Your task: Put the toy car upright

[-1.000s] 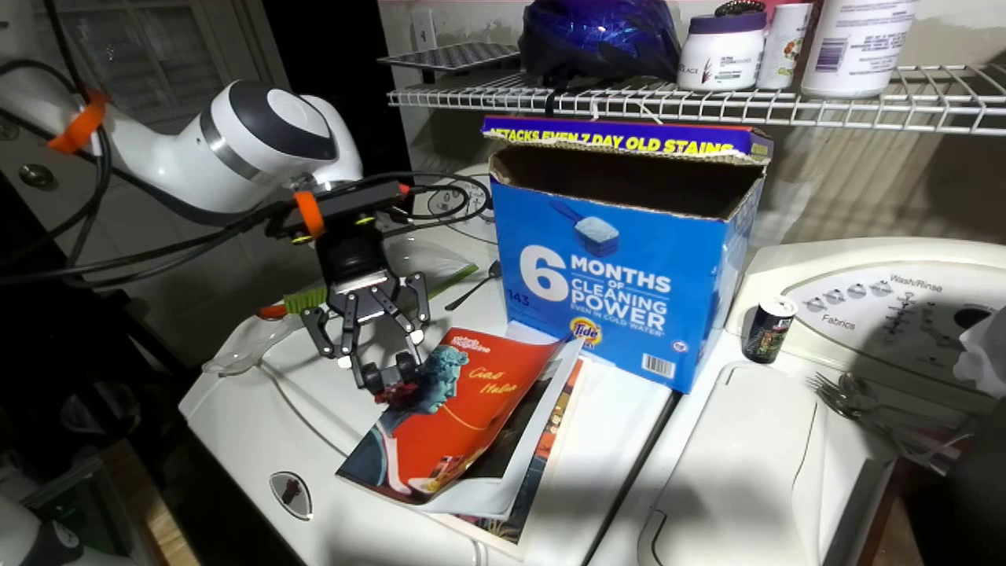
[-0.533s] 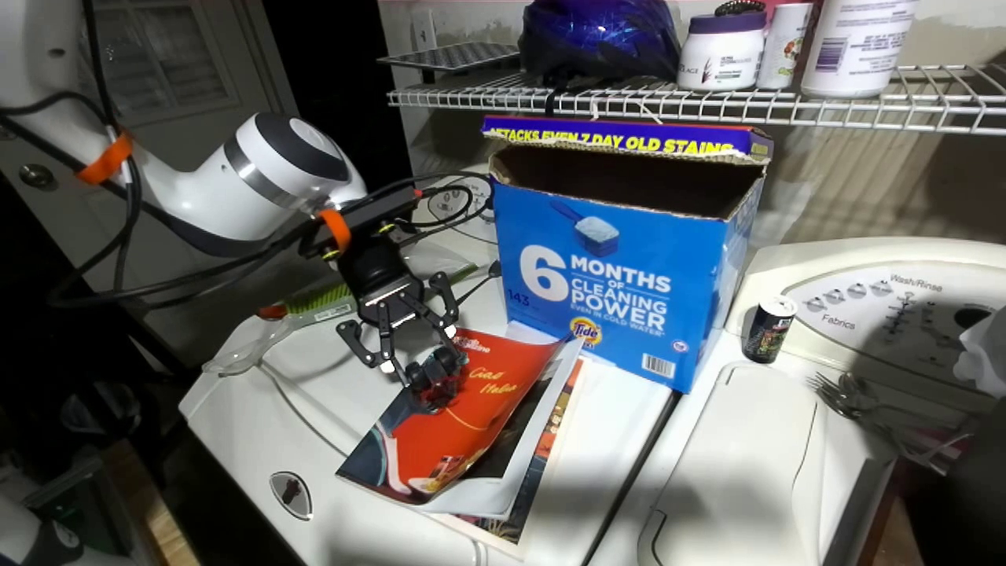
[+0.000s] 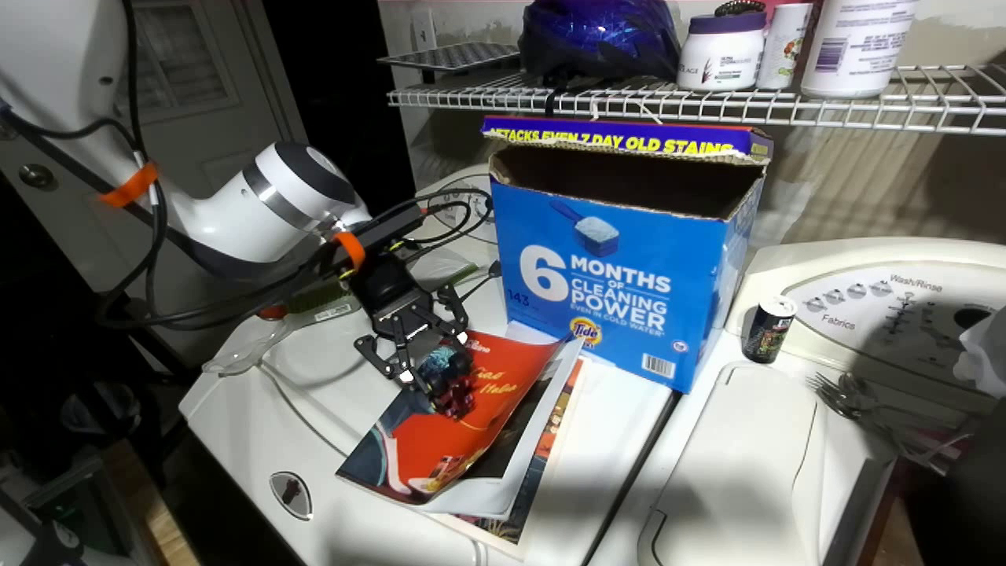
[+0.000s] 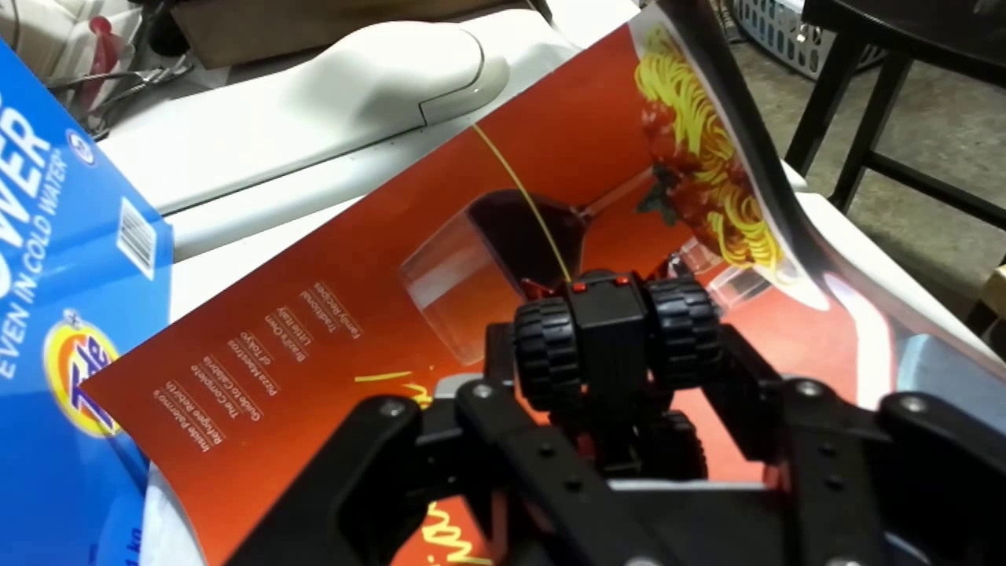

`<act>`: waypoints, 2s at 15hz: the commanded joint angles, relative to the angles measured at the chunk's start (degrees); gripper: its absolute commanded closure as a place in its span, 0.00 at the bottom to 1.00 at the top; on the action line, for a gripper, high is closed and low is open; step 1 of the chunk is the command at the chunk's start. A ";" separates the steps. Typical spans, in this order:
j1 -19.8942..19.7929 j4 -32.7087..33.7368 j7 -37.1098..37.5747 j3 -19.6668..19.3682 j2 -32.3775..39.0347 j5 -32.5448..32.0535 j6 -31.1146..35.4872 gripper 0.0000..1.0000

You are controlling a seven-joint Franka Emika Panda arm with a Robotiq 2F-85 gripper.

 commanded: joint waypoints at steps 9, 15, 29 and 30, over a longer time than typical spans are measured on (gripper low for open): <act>0.61 0.83 2.95 1.76 2.27 -4.92 0.04 0.63; 1.41 0.56 3.23 2.87 2.34 -4.17 0.17 0.63; 1.55 1.97 4.63 4.39 0.46 8.11 6.90 0.63; 1.51 2.25 4.67 4.33 0.35 9.42 7.30 0.63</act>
